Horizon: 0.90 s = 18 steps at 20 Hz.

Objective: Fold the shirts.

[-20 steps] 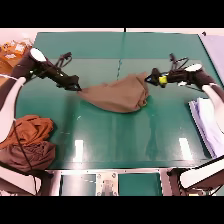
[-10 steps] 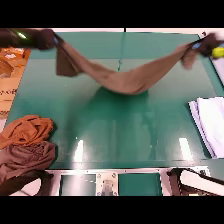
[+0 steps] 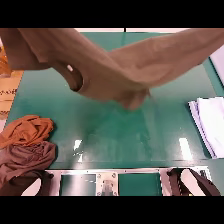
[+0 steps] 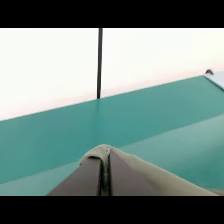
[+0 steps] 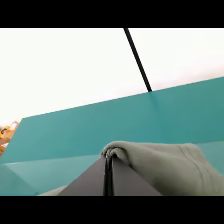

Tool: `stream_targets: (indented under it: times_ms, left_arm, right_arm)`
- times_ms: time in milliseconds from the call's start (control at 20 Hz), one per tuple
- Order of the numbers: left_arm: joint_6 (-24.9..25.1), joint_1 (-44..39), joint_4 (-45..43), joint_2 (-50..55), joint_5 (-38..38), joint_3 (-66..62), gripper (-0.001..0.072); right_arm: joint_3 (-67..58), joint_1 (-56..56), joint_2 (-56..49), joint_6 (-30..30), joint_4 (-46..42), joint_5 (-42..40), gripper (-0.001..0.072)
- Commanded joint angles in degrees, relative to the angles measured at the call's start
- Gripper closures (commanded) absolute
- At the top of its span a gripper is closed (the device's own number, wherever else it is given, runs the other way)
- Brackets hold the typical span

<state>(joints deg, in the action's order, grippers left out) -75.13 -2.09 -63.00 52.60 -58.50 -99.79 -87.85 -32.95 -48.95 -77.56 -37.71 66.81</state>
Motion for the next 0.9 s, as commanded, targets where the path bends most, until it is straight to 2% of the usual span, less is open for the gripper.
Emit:
stream_targets:
  times_ms: [0,150,300,450,550,600,650,750,800,850]
  left_arm:
    - [0.2,0.0,-2.8,4.8,-1.0,-0.3,0.0679]
    - [0.7,0.0,-2.6,15.6,2.8,-0.3,0.0679]
    - [0.7,0.0,1.1,30.2,7.3,-0.3,0.0678]
    - [0.7,-0.2,9.4,43.0,6.9,-0.3,0.0678]
    - [0.6,-1.0,11.1,48.5,6.6,-0.3,0.0665]
    - [0.6,-1.4,11.1,50.4,5.8,-0.3,0.0394]
    - [0.2,-1.7,11.0,51.4,4.9,-0.3,0.0179]
    - [-0.2,-1.2,10.5,51.3,0.7,-0.8,0.0166]
    - [-1.4,-0.6,10.4,51.2,-3.1,-1.9,0.0167]
    - [-3.0,0.3,10.5,51.2,-8.7,-3.7,0.0167]
  right_arm:
    - [5.3,0.9,-1.1,-1.1,-0.9,0.0,0.0695]
    - [15.2,5.8,-6.9,3.3,-0.9,-4.3,0.0694]
    - [22.8,12.0,-17.8,7.7,-0.9,-12.3,0.0694]
    - [24.0,16.9,-31.9,9.7,-0.8,-15.5,0.0694]
    - [23.6,18.5,-39.7,9.7,-0.8,-17.5,0.0694]
    - [22.9,18.6,-42.9,9.7,-0.7,-18.0,0.0694]
    - [21.7,18.3,-45.3,9.7,-0.7,-17.9,0.0694]
    - [18.9,16.3,-47.3,9.7,-0.7,-17.2,0.0693]
    - [17.2,14.8,-47.3,9.7,-0.7,-16.0,0.0669]
    - [15.0,13.0,-47.3,9.7,-0.8,-13.2,0.0533]
